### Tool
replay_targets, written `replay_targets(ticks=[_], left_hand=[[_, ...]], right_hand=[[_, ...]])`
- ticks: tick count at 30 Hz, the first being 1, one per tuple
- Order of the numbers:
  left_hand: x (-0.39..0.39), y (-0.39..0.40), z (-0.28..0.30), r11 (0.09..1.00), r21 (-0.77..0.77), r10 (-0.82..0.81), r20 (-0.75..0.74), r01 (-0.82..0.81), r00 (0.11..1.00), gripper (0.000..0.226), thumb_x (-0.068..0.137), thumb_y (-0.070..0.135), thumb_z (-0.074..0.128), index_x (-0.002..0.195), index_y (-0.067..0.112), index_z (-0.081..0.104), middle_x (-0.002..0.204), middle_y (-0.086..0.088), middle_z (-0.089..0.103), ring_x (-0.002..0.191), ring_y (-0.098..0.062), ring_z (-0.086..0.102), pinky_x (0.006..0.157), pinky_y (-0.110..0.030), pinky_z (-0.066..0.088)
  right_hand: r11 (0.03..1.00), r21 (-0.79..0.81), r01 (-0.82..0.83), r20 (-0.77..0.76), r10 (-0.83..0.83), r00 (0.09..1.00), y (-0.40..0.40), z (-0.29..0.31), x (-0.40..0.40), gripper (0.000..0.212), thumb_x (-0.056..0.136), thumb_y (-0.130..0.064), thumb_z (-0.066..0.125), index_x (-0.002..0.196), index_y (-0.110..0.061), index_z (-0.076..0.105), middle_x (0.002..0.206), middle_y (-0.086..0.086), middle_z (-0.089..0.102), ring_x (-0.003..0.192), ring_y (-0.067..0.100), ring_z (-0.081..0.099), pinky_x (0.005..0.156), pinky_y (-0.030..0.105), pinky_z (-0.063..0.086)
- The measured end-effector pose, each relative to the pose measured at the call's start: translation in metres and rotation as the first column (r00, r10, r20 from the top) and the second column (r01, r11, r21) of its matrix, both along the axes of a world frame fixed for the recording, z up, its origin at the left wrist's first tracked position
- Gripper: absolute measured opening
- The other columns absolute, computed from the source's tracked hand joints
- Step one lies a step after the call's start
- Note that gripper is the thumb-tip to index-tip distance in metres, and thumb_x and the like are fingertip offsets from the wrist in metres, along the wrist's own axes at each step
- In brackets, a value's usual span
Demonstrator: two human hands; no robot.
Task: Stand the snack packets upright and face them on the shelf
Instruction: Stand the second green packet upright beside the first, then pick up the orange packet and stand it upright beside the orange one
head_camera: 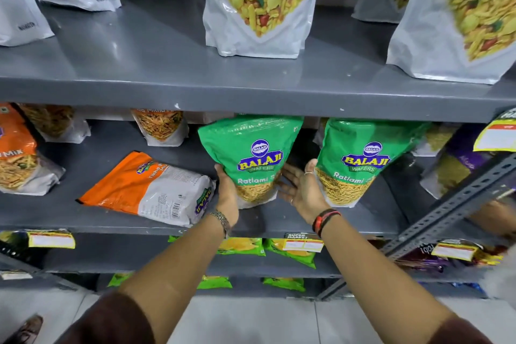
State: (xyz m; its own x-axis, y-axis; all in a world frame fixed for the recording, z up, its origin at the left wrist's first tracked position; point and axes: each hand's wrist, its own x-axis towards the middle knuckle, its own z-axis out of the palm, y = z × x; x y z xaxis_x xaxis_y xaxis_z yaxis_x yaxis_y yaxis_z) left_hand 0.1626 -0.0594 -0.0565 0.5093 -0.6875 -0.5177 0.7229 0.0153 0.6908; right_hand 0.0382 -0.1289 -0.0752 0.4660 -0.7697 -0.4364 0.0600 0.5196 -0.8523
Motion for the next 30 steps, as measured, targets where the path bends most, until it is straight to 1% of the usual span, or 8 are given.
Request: replay_targets(ticks=[7, 9, 11, 15, 20, 23, 27, 30], left_hand=[[0.018, 0.014, -0.038, 0.999, 0.027, -0.029, 0.176, 0.024, 0.984, 0.041, 0.099, 0.037, 0.024, 0.123, 0.018, 0.052, 0.116, 0.007, 0.053, 0.110, -0.010, 0.047, 0.100, -0.030, 0.040], [0.012, 0.036, -0.050, 0.999, 0.043, -0.033, 0.164, 0.027, 0.986, 0.028, 0.098, 0.028, 0.033, 0.113, 0.017, 0.054, 0.106, 0.006, 0.052, 0.103, -0.010, 0.046, 0.093, -0.028, 0.040], [0.008, 0.057, -0.064, 0.992, 0.109, -0.085, 0.147, 0.069, 0.985, 0.036, 0.098, 0.020, 0.033, 0.131, 0.010, 0.045, 0.117, 0.000, 0.046, 0.112, -0.014, 0.042, 0.102, -0.033, 0.037], [0.020, 0.107, -0.073, 0.965, 0.214, -0.161, 0.034, 0.150, 0.986, 0.019, 0.097, 0.016, 0.033, 0.102, 0.014, 0.051, 0.092, -0.004, 0.056, 0.076, -0.015, 0.060, 0.067, -0.023, 0.048], [0.074, 0.167, -0.072, 0.947, 0.295, -0.127, -0.009, 0.124, 0.992, 0.016, 0.096, 0.012, 0.036, 0.099, 0.007, 0.051, 0.094, -0.010, 0.059, 0.082, -0.022, 0.058, 0.074, -0.029, 0.048], [0.113, 0.183, -0.066, 0.959, 0.280, -0.053, 0.037, 0.040, 0.998, 0.015, 0.096, 0.014, 0.037, 0.106, 0.007, 0.046, 0.093, -0.008, 0.059, 0.081, -0.020, 0.058, 0.074, -0.027, 0.050], [0.153, 0.177, -0.061, 0.971, 0.237, -0.016, 0.032, 0.008, 0.999, 0.021, 0.097, 0.019, 0.035, 0.088, 0.011, 0.052, 0.091, -0.008, 0.056, 0.086, -0.021, 0.056, 0.083, -0.033, 0.047], [0.182, 0.171, -0.066, 0.962, 0.263, -0.087, 0.029, 0.076, 0.996, 0.027, 0.097, 0.024, 0.033, 0.082, 0.012, 0.052, 0.079, -0.005, 0.054, 0.059, -0.013, 0.061, 0.058, -0.022, 0.052]], right_hand=[[1.000, -0.014, 0.028, -0.074, -0.029, 0.997, 0.014, -0.010, -0.007, 0.058, 0.097, -0.044, 0.025, 0.131, -0.001, 0.046, 0.140, 0.020, 0.047, 0.123, 0.035, 0.049, 0.101, 0.040, 0.041], [0.996, -0.060, -0.065, -0.194, 0.053, 0.980, 0.025, -0.018, -0.004, 0.042, 0.097, -0.025, 0.038, 0.126, 0.003, 0.050, 0.132, 0.022, 0.054, 0.109, 0.031, 0.056, 0.090, 0.036, 0.047], [0.963, -0.148, -0.224, -0.290, 0.175, 0.941, 0.037, -0.024, 0.002, 0.032, 0.097, -0.012, 0.040, 0.119, 0.005, 0.054, 0.119, 0.021, 0.060, 0.099, 0.025, 0.055, 0.078, 0.027, 0.049], [0.741, -0.437, -0.510, -0.397, 0.350, 0.849, 0.062, -0.024, 0.046, 0.026, 0.093, -0.002, 0.041, 0.108, -0.005, 0.062, 0.105, 0.002, 0.062, 0.103, 0.018, 0.054, 0.085, 0.025, 0.045], [0.482, -0.665, -0.571, -0.519, 0.251, 0.817, 0.077, -0.003, 0.119, 0.031, 0.087, -0.003, 0.043, 0.110, -0.010, 0.062, 0.119, 0.012, 0.062, 0.115, 0.027, 0.057, 0.104, 0.038, 0.039], [0.449, -0.623, -0.641, -0.605, 0.243, 0.758, 0.073, 0.005, 0.162, 0.033, 0.088, -0.004, 0.043, 0.118, -0.004, 0.059, 0.125, 0.016, 0.058, 0.118, 0.028, 0.055, 0.103, 0.032, 0.038], [0.456, -0.432, -0.778, -0.787, 0.229, 0.572, 0.054, 0.000, 0.209, 0.032, 0.092, -0.019, 0.043, 0.115, -0.004, 0.059, 0.129, 0.018, 0.059, 0.120, 0.032, 0.054, 0.103, 0.036, 0.040], [0.498, -0.275, -0.822, -0.877, 0.219, 0.427, 0.047, -0.001, 0.242, 0.045, 0.095, -0.034, 0.036, 0.123, -0.003, 0.054, 0.137, 0.019, 0.052, 0.126, 0.033, 0.049, 0.102, 0.035, 0.038]])
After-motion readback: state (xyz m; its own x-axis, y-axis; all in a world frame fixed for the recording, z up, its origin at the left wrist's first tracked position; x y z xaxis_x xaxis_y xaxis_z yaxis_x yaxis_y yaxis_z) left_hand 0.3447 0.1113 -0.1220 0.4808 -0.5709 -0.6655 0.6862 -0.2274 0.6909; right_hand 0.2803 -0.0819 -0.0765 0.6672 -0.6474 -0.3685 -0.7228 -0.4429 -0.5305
